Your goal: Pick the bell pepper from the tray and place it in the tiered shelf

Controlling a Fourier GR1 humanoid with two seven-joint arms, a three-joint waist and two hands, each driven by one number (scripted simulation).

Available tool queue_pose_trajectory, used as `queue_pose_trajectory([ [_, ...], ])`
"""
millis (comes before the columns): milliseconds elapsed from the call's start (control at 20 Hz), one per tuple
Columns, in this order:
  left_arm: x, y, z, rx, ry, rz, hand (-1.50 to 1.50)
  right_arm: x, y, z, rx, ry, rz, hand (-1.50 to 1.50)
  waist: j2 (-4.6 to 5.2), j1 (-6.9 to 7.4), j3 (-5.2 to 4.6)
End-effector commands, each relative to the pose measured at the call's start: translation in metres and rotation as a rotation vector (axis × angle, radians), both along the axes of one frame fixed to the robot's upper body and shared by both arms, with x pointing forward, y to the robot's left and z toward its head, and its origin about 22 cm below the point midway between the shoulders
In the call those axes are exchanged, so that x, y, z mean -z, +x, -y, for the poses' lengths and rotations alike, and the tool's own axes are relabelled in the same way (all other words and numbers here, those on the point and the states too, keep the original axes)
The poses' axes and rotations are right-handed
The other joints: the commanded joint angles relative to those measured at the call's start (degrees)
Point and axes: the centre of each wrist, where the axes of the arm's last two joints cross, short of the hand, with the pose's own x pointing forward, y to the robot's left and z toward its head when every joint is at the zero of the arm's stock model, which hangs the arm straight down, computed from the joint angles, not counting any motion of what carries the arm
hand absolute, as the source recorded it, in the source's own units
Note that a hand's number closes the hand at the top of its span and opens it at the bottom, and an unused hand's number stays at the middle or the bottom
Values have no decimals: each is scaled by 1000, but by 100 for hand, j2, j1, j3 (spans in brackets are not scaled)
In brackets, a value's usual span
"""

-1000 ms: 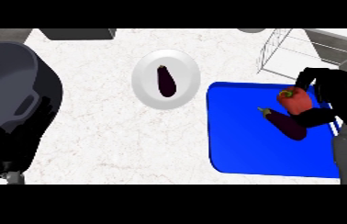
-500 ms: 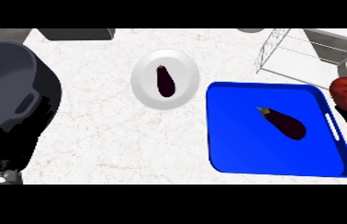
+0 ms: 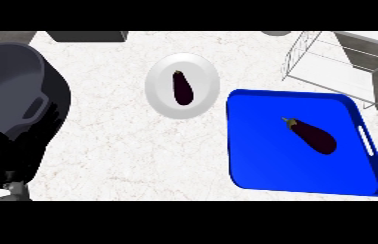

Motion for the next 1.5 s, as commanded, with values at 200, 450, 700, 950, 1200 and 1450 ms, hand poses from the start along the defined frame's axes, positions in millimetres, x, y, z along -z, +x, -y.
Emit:
queue_pose_trajectory([
  [200, -7, 2, -10, -1, -10, 10, 0, -37, 17, 24, 127, -135, -25, 150, 16, 41, 4],
  [450, 8, 1, -5, 8, 16, 12, 0, -55, 40, 16, 151, -171, -21, 150, 19, 49, 2],
  [700, 20, -5, 12, 20, 3, 7, 0, -61, 73, 41, 231, -177, -29, 150, 40, 110, 1],
  [950, -1, -3, 19, 23, 34, 14, 0, -30, 102, 57, 249, -260, -44, 150, 35, 130, 8],
  [1200, 12, 0, 3, 40, 8, 8, 0, -9, 136, 60, 246, -187, -28, 150, 48, 129, 4],
  [1450, 7, 2, 3, 16, 2, 10, 0, -3, 143, 90, 252, -115, -33, 150, 45, 127, 6],
])
